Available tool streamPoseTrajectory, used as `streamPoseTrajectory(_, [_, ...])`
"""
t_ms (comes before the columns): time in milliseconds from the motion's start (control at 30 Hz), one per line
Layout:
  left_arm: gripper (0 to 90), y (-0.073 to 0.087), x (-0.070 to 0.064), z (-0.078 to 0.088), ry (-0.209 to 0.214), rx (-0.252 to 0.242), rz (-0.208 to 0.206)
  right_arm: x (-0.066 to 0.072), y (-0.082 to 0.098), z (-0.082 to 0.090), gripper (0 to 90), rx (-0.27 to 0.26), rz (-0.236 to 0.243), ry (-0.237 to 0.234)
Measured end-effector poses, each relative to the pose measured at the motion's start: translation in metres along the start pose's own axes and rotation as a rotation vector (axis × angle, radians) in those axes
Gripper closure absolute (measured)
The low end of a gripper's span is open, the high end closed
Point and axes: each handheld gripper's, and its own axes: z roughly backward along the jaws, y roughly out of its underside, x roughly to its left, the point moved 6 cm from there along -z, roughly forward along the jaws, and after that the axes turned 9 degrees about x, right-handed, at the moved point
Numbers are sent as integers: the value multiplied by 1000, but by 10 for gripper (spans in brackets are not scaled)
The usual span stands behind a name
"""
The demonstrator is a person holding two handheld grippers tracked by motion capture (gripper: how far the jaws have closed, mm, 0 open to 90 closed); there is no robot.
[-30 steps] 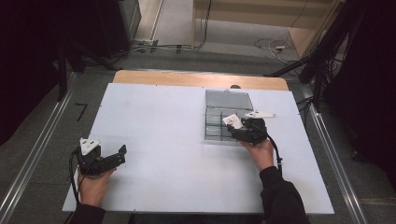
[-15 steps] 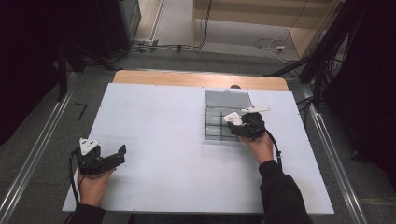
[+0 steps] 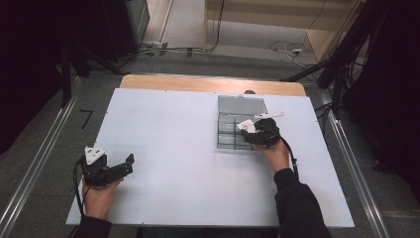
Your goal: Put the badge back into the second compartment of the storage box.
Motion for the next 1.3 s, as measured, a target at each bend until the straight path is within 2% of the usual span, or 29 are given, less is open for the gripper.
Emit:
streamPoseTrajectory(133, [44, 0, 0, 0, 1, 0, 1, 0, 0, -1, 312, 10, 1, 6])
streamPoseTrajectory(333, [44, 0, 0, 0, 2, 0, 1, 2, -7, 0, 312, 22, 34, 30])
streamPoseTrajectory(567, [44, 0, 1, 0, 2, -1, 2, 5, -12, -6, 312, 41, 61, 58])
streamPoseTrajectory(867, [44, 0, 1, 0, 3, 0, 1, 4, -19, -9, 289, 26, 29, 48])
streamPoseTrajectory(1100, [44, 0, 1, 0, 3, 0, 2, 5, -23, -3, 260, -3, -16, 4])
streamPoseTrajectory(1233, [44, 0, 1, 0, 3, 0, 3, 3, -23, 1, 247, -20, -67, -47])
streamPoseTrajectory(1300, [44, 0, 1, 0, 3, 0, 3, 3, -23, 3, 220, -23, -78, -63])
